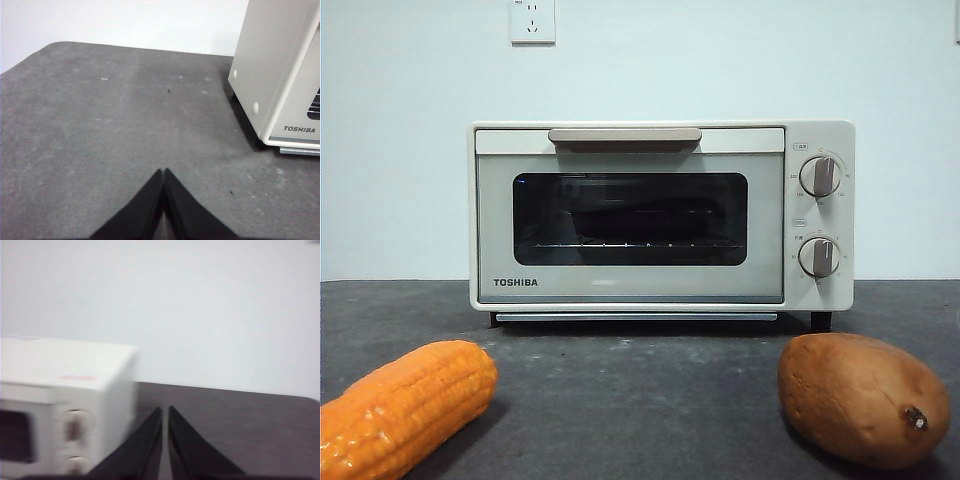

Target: Take the eggplant from the table,put the eggplant in the oven

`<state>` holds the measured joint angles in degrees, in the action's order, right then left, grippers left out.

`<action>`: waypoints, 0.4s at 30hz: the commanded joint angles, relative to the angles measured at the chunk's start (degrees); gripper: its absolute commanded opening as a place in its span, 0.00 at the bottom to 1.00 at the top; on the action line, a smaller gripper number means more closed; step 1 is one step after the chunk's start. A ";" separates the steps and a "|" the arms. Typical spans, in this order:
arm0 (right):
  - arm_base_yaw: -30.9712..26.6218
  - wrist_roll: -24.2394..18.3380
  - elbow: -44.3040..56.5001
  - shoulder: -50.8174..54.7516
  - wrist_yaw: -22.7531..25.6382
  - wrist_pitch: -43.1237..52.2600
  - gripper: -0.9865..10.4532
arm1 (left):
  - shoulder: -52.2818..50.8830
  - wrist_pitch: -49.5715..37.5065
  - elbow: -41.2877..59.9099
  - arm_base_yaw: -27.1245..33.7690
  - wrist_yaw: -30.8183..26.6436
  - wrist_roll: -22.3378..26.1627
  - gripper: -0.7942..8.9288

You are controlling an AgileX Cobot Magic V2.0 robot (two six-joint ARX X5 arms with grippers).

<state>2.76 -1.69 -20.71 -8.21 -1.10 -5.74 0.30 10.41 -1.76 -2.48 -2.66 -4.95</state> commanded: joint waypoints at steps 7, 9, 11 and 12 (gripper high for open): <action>-7.26 -0.22 8.41 4.87 -6.64 -0.13 0.09 | -0.02 0.28 1.27 0.07 0.04 0.85 0.09; -7.23 -0.22 11.04 5.55 -7.08 -0.11 0.09 | -0.02 0.28 1.29 0.07 0.04 0.85 0.09; -7.23 -0.15 13.75 6.29 -7.80 -0.13 0.09 | -0.02 0.28 1.27 0.07 0.04 0.85 0.09; -7.23 -0.11 14.86 6.67 -8.20 -0.11 0.09 | -0.02 0.31 1.27 0.07 0.04 0.85 0.09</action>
<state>-4.32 -1.69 -6.24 -1.83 -9.02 -6.33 0.30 10.41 -1.76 -2.48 -2.66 -4.95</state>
